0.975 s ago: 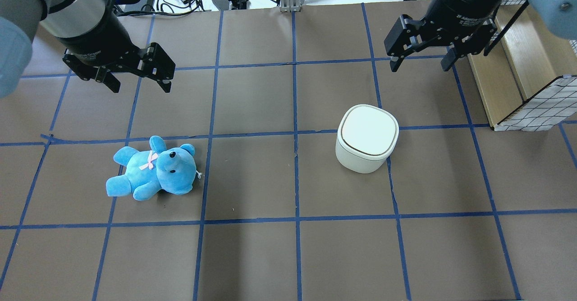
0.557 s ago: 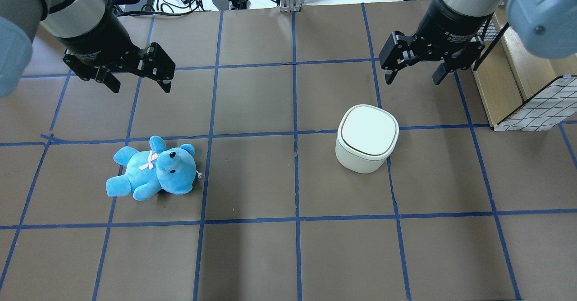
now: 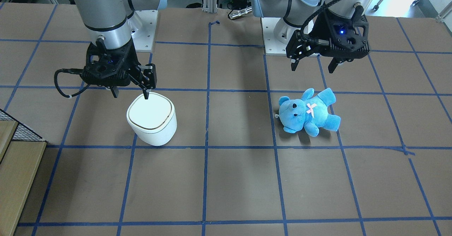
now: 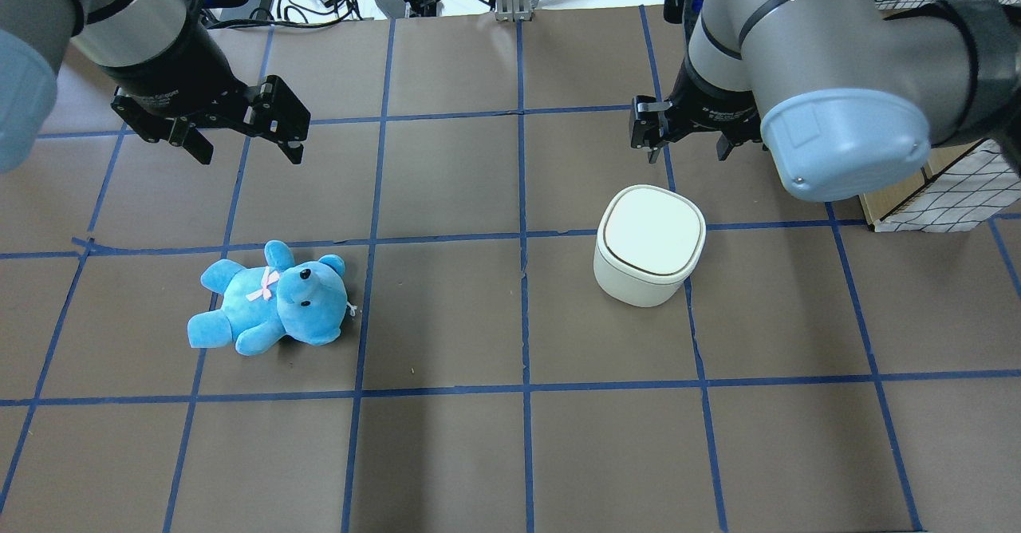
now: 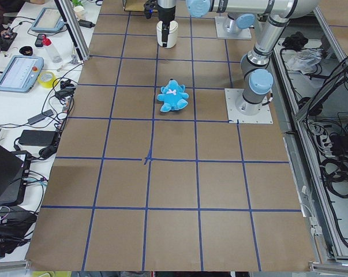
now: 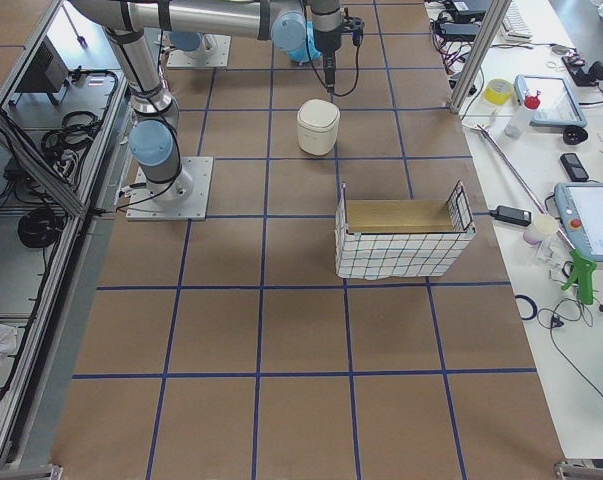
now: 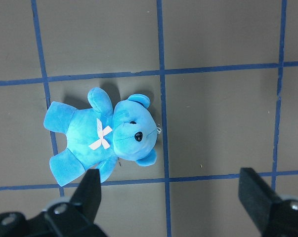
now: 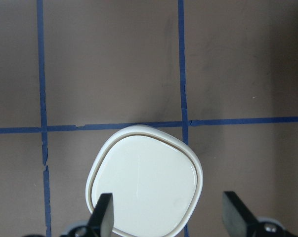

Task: Open trash can with right arm
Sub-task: 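Move the right gripper down onto the white trash can lid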

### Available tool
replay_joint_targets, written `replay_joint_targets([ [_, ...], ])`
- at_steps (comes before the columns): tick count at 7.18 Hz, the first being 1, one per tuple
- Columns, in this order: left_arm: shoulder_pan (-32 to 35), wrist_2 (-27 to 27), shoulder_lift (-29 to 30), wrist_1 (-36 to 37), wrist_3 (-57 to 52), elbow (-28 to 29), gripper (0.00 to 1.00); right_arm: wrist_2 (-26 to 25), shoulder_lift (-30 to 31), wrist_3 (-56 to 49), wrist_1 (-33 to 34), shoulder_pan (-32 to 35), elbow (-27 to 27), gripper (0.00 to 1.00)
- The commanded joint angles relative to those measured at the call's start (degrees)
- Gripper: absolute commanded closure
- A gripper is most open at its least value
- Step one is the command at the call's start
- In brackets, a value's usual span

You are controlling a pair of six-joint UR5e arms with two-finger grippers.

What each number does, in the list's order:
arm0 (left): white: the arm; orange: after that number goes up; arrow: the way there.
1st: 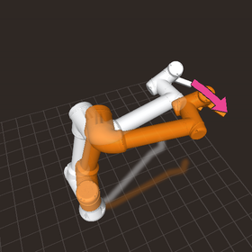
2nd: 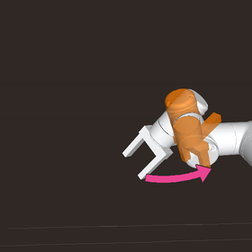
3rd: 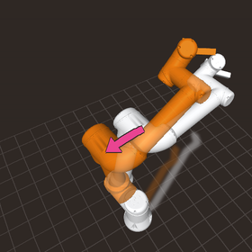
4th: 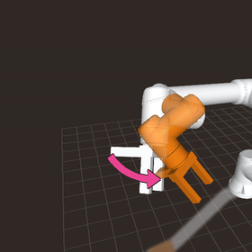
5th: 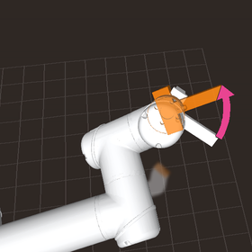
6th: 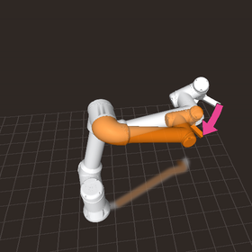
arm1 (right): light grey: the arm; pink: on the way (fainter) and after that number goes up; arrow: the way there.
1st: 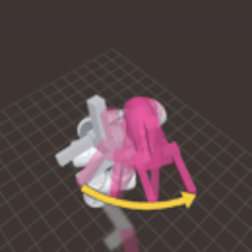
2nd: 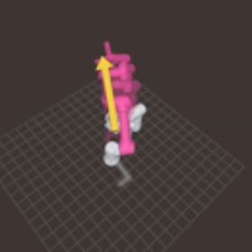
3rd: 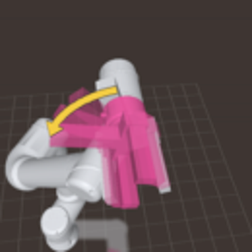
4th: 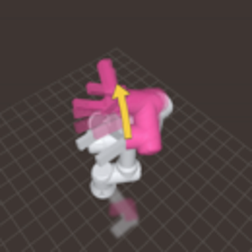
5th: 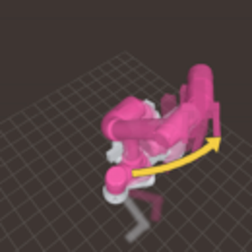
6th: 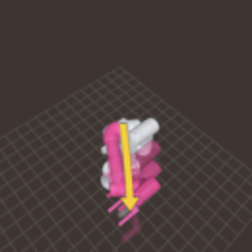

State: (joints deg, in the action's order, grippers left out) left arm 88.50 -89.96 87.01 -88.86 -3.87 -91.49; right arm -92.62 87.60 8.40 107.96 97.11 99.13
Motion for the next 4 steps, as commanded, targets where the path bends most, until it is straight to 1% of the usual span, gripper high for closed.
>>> replay_joint_targets([
  [1,0.0,-0.04,0.0,0.0,0.0,0.0,0.0,1.11,-0.86,0.21,-5.35,0.45,3.41,0.89],
  [2,0.0,-0.04,0.0,0.0,0.0,0.0,0.0,3.39,-0.94,0.38,-5.56,0.45,5.09,1.0],
  [3,0.0,-0.04,0.0,0.0,0.0,0.0,0.0,4.71,-0.94,0.47,-5.56,0.45,6.58,1.0],
  [4,0.0,-0.04,0.0,0.0,0.0,0.0,0.0,4.9,-0.94,0.65,-5.48,0.45,7.64,1.0],
])
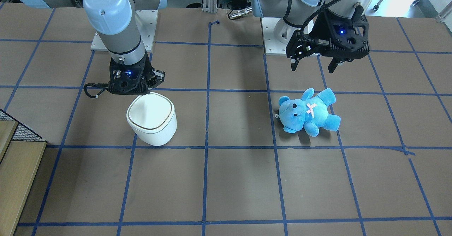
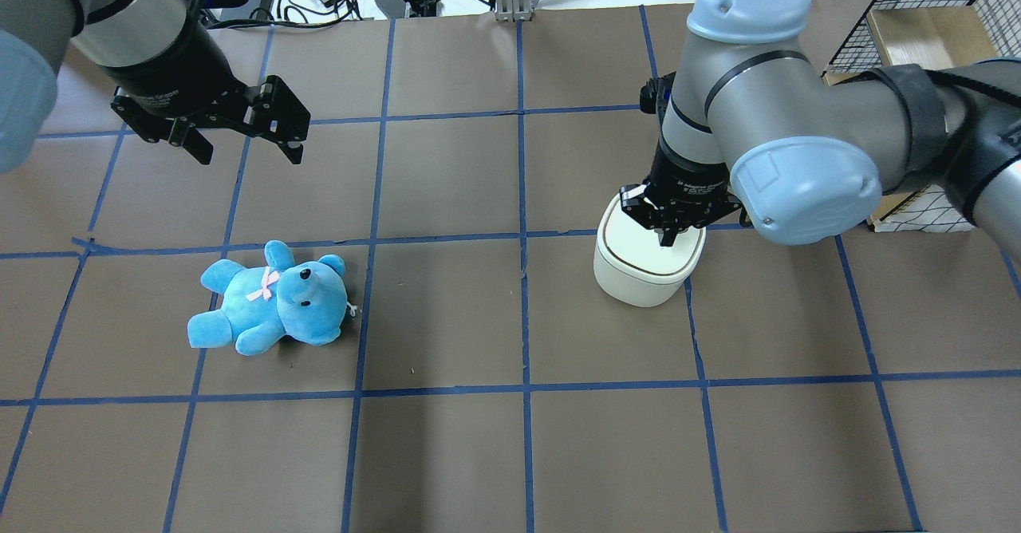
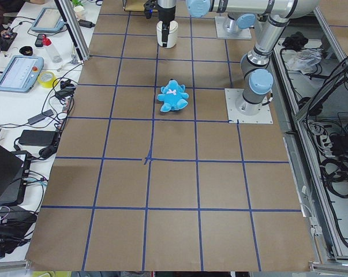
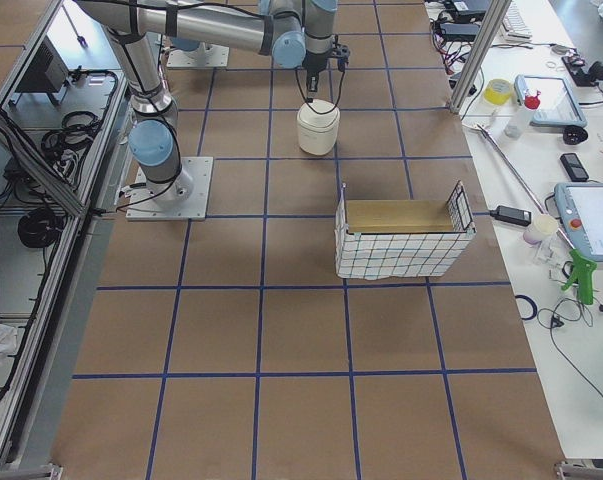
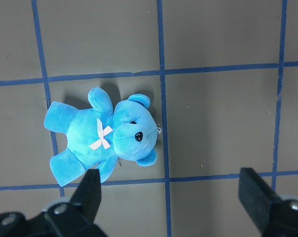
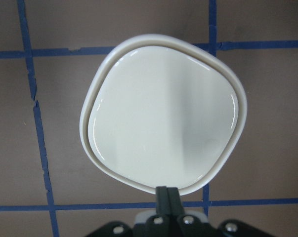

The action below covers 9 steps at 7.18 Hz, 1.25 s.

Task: Open trash can with right arm
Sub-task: 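Press the right gripper down on the lid's near edge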

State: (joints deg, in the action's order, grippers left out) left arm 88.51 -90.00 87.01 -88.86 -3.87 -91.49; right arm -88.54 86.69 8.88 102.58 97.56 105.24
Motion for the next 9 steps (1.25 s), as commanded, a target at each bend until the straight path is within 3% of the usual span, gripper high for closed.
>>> replay_joint_targets([
  [1,0.0,0.09,0.0,0.0,0.0,0.0,0.0,0.74,-0.03,0.18,-0.1,0.0,1.72,1.0],
  [9,0.0,0.0,-0.09,0.0,0.0,0.0,0.0,-0.66,-2.3,2.29,8.59,-1.66,2.08,1.0],
])
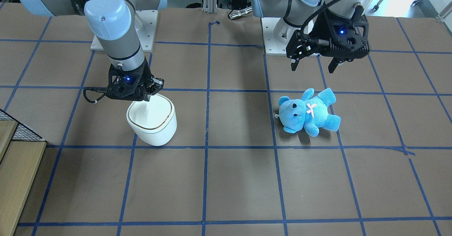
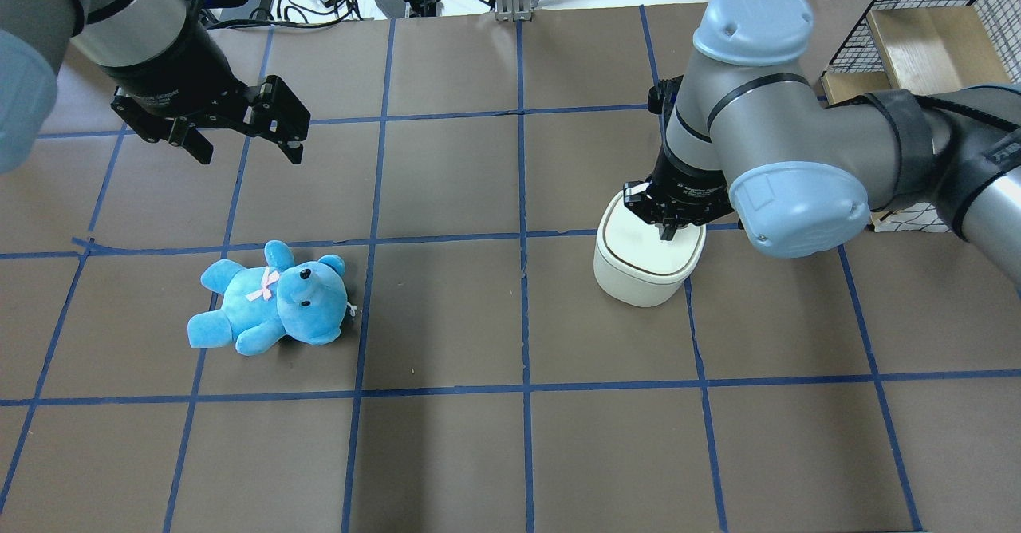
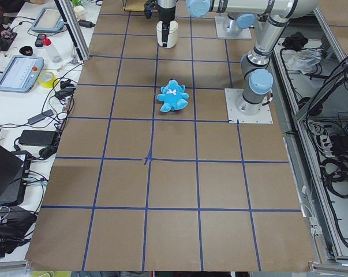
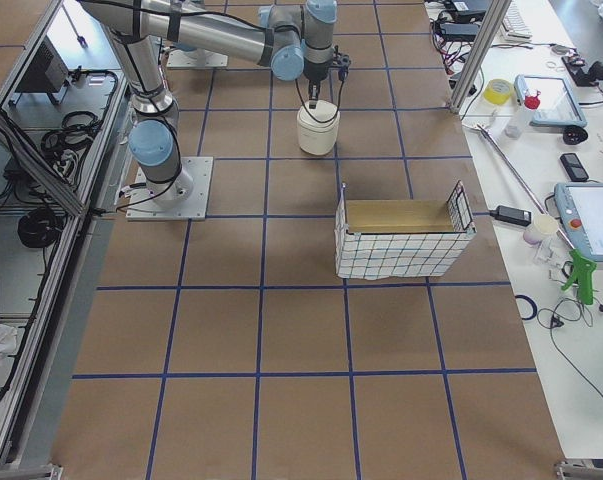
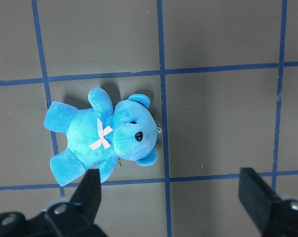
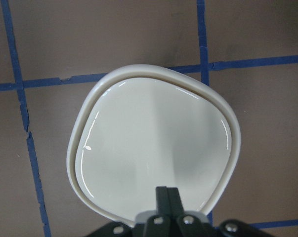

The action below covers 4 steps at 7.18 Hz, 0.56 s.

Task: Open trash can with right arm
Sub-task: 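Press the right gripper down on the lid's near edge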

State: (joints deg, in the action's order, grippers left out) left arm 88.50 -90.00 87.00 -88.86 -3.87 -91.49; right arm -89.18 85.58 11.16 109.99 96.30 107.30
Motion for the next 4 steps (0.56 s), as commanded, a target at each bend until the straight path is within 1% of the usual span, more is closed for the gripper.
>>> replay_joint_targets([
  [1,0.0,0.0,0.01,0.0,0.0,0.0,0.0,-0.03,-1.64,0.01,1.36,-0.41,0.1,1.0],
  [2,0.0,0.0,0.01,0.0,0.0,0.0,0.0,0.06,-1.73,0.01,1.45,-0.5,0.62,1.0],
  [4,0.0,0.0,0.01,0.0,0.0,0.0,0.0,0.15,-2.17,0.01,3.72,-0.5,2.38,1.0],
])
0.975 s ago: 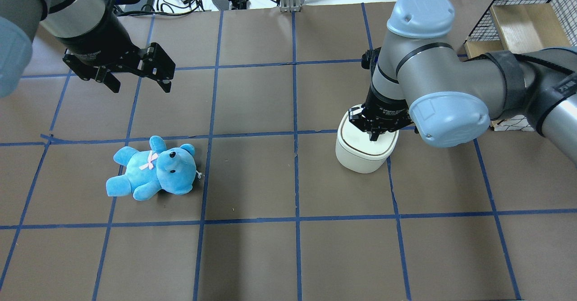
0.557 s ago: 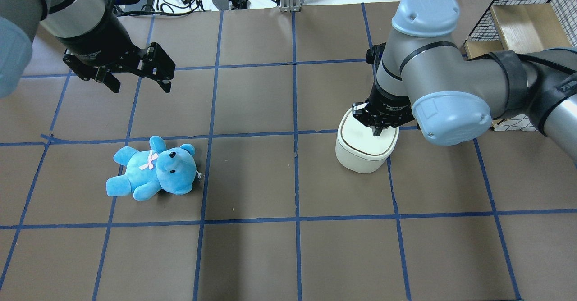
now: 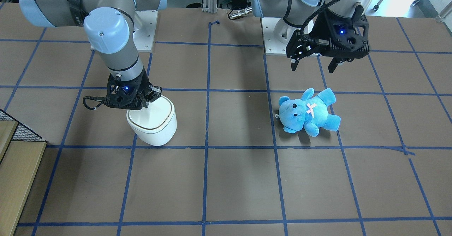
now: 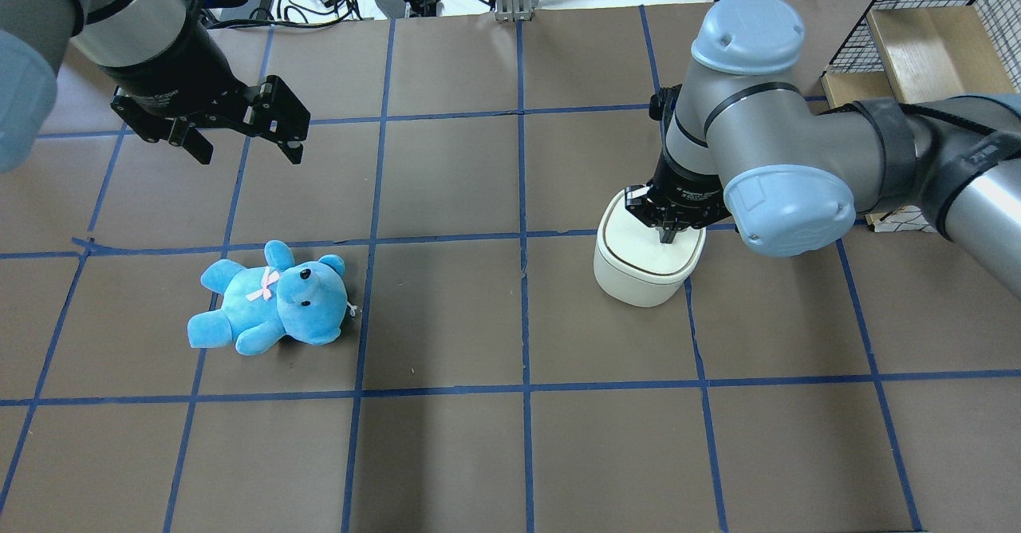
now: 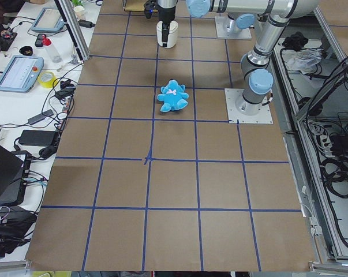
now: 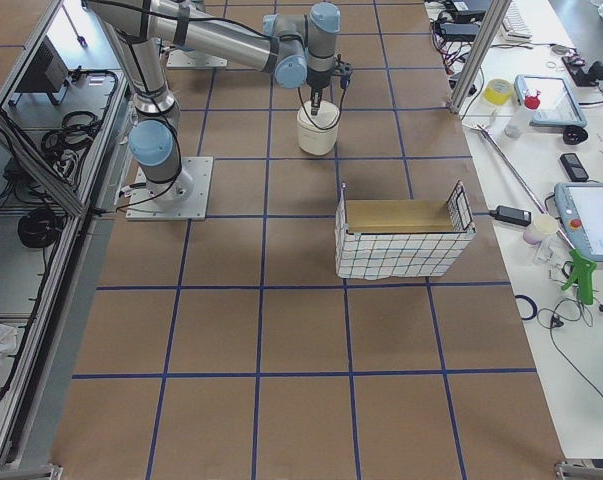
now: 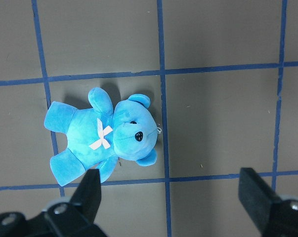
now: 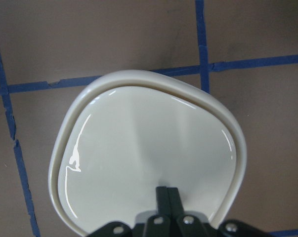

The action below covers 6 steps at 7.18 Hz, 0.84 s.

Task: Open trash can with right arm
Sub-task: 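Press the right gripper down on the lid's near edge, then push the lid with the right gripper so it flips open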

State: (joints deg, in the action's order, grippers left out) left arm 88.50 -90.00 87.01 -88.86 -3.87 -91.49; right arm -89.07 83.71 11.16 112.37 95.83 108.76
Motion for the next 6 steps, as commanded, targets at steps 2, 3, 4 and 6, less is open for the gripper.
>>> replay_joint_targets([
  [2,0.0,0.09,0.0,0.0,0.0,0.0,0.0,-0.66,-0.3,0.26,1.19,-0.03,0.15,1.0],
  [3,0.0,0.0,0.0,0.0,0.0,0.0,0.0,-2.32,-0.3,0.27,-2.21,-0.03,-1.34,1.0],
  [4,0.0,0.0,0.0,0.0,0.0,0.0,0.0,-2.33,-0.12,0.7,-5.98,-0.03,-3.79,1.0],
  [6,0.0,0.0,0.0,0.0,0.0,0.0,0.0,-1.81,-0.04,1.23,-12.5,-0.03,-8.11,1.0],
])
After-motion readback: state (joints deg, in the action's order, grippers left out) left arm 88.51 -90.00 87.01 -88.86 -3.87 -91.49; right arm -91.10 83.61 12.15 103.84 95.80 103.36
